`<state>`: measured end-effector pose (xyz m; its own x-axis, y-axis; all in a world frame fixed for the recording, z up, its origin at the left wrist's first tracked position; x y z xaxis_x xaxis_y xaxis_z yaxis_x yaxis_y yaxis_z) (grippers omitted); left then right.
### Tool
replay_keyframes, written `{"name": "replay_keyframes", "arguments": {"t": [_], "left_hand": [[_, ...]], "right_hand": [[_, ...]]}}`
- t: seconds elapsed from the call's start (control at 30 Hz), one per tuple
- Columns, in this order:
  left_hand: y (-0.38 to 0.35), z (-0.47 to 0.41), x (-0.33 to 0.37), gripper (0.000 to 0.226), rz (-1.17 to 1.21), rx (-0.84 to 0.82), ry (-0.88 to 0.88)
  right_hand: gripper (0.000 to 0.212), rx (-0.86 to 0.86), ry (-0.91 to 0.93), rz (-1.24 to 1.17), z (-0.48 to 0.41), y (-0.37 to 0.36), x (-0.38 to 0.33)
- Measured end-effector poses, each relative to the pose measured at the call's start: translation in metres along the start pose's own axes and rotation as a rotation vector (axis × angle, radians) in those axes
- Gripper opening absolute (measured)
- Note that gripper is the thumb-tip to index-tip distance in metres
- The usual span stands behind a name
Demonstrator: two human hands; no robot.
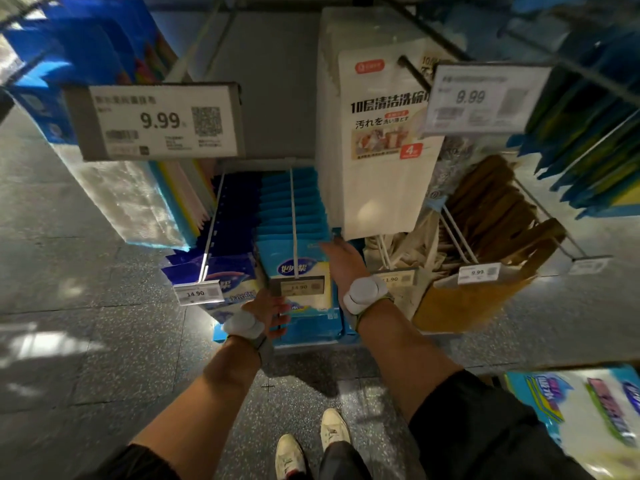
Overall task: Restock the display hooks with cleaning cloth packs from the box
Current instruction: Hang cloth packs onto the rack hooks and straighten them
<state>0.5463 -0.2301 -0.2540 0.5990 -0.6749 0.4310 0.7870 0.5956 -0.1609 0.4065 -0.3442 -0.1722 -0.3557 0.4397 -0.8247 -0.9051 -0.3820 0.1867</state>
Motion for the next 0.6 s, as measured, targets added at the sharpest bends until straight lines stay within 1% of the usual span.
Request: {"name": "replay_keyframes", "arguments": {"t": [0.03,0.07,0.1,0.17,0.27,0.33,0.37,0.43,0.5,0.53,0.6], "left_hand": [[0.0,0.005,-0.004,0.043,0.007,0.049,0.005],[-0.001,0.007,-0.004,0.044,0.023,0.102,0.0],[-0.002,0.014,-0.007,0.046,0.046,0.134,-0.015],[-0.006,0.024,-0.012,0.05,0.107,0.163,-0.057],[-0.018,0.047,-0.02,0.049,0.156,0.187,-0.133],[-0.017,0.056,-0.027,0.038,0.208,0.255,-0.174],[-0.018,0.064,-0.03,0.033,0.239,0.26,-0.175],[-0.022,0.069,-0.031,0.035,0.203,0.263,-0.17],[-0.041,0.078,-0.031,0.034,0.11,0.257,-0.168],[-0.053,0.084,-0.031,0.03,0.09,0.231,-0.16],[-0.087,0.098,-0.037,0.033,0.006,0.17,-0.188]], "right_hand": [[0.046,-0.007,0.03,0.06,0.012,0.005,-0.002],[0.019,0.002,0.062,0.102,0.017,0.008,-0.006],[0.009,0.025,0.094,0.108,0.026,0.014,-0.007],[0.012,0.063,0.091,0.04,0.042,0.026,-0.006],[0.026,0.068,0.025,-0.046,0.066,0.042,-0.003],[0.021,0.061,-0.02,-0.137,0.077,0.053,-0.002],[0.018,0.043,-0.026,-0.191,0.086,0.06,-0.001],[0.017,0.015,-0.032,-0.243,0.096,0.07,0.0],[0.016,0.059,-0.024,-0.271,0.114,0.089,0.003],[0.016,0.077,-0.017,-0.295,0.122,0.097,0.004],[0.019,0.152,0.006,-0.308,0.138,0.121,0.01]]}}
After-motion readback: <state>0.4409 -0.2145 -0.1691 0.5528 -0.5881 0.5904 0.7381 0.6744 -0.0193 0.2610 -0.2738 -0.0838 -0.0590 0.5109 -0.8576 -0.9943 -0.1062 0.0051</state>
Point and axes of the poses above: each hand's wrist, its own z-axis away from the middle knuckle, its own y-axis out of the back of the hand, x = y × z, the point moved 3 cm from there along -z, towards the middle knuckle, and after that the axes turned 8 degrees about z, right-handed, at the moved point
